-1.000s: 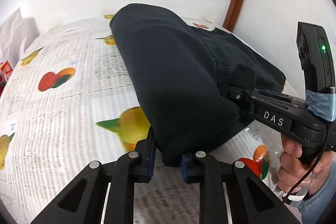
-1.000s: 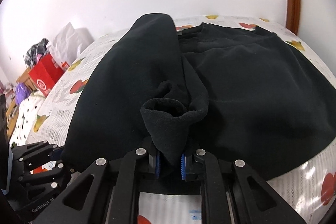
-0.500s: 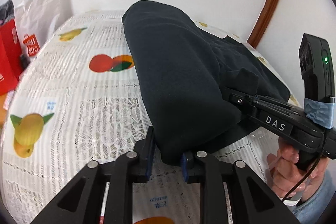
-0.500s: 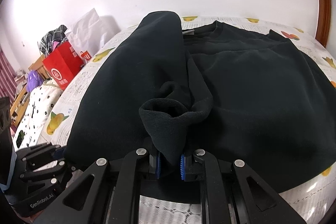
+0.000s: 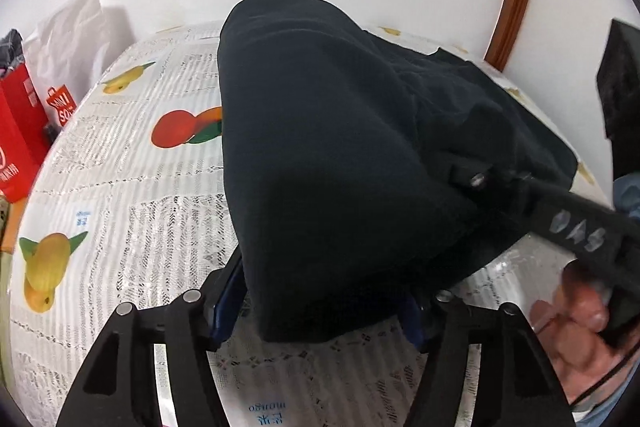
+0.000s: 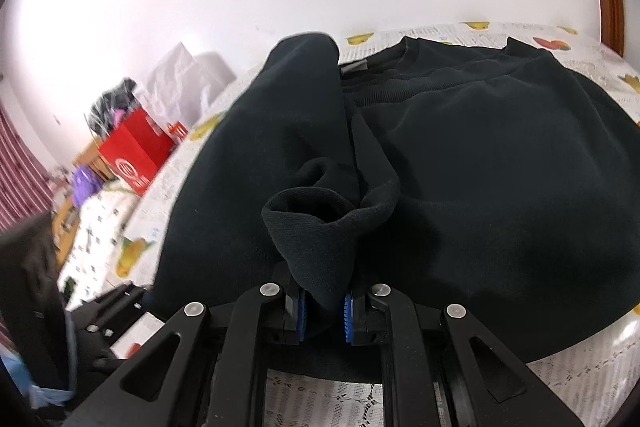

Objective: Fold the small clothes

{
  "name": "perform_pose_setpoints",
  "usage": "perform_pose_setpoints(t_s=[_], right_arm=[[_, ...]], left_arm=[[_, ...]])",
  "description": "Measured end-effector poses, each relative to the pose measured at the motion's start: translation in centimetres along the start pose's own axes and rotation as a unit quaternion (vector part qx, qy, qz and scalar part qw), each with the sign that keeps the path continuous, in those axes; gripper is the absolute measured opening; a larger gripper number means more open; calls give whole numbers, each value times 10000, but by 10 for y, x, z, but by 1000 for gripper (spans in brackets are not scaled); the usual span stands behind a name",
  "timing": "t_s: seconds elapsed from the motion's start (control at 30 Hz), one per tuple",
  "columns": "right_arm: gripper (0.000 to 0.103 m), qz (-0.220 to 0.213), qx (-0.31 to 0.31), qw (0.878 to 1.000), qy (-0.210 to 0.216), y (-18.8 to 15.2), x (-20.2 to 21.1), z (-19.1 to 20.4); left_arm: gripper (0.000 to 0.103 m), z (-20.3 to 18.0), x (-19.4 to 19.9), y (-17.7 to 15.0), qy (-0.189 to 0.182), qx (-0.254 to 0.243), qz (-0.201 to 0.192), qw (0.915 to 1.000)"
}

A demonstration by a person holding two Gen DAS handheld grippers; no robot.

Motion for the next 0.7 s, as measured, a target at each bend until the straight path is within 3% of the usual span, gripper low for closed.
perform_pose_setpoints(t_s=[0.1, 0.2, 0.33, 0.4, 0.47, 0.57, 0.7], right_arm=[[11, -376, -198, 9987, 280, 8, 18, -5], [10, -1093, -214, 9923, 542, 23, 57, -10], [10, -1759, -648, 9812, 448, 31, 95, -44], [10, -1486, -749, 9855, 316, 28, 87, -60], [10, -970, -727, 9925, -156, 19, 62, -73], [10, -377, -708, 9956, -491, 6, 34, -83], [11, -236, -748, 9947, -664, -1, 22, -85]], left_arm=[[67, -2, -1, -1, 146, -20, -3, 9999], [67, -1, 0, -2, 195, -1, -24, 9998], [67, -2, 0, -3, 214, 3, -38, 9998], [67, -3, 0, -3, 253, -36, -38, 9997], [67, -4, 0, -3, 271, -54, -37, 9996], [69, -4, 1, -3, 191, -30, -40, 9998], [69, -5, 5, -3, -144, -16, -80, 9999]])
Point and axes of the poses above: each gripper's, at about its wrist camera, not at the fingertips, and x roughly against the way its jaws point, z to its left, y to its top, the point moved 3 cm from there along -x, roughly the way its jaws point, and after that the axes turned 10 degrees about -y, right-handed, at the moved point
